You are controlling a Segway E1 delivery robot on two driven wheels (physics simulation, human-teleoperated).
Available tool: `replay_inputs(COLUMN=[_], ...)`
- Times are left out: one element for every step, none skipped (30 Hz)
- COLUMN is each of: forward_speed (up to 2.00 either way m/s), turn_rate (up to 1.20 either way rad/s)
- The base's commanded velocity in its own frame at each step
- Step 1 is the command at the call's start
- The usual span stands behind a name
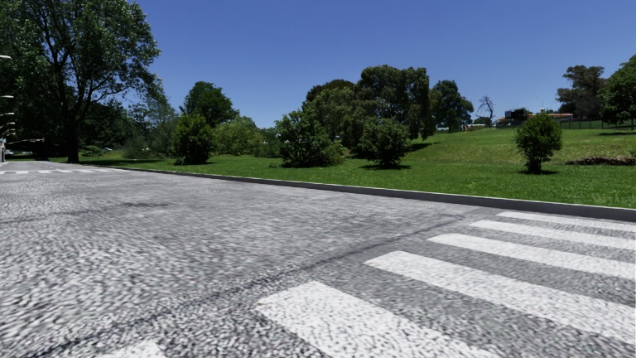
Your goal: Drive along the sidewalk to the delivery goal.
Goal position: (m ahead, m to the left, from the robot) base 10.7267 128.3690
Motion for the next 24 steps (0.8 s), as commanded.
replay_inputs(forward_speed=[0.00,0.00,0.00,0.00,0.00,0.00,0.00,0.00,0.00,0.00,0.00,0.00,0.00,0.00,0.00,0.00,0.00,0.00,0.00,0.00,0.00,0.00,0.00,0.00], turn_rate=[0.00,0.00,0.00,0.00,0.00,0.00,0.00,0.00,0.00,0.00,0.00,0.00,0.00,0.00,0.00,0.00,0.00,0.00,0.00,0.00,0.00,0.00,0.00,0.00])
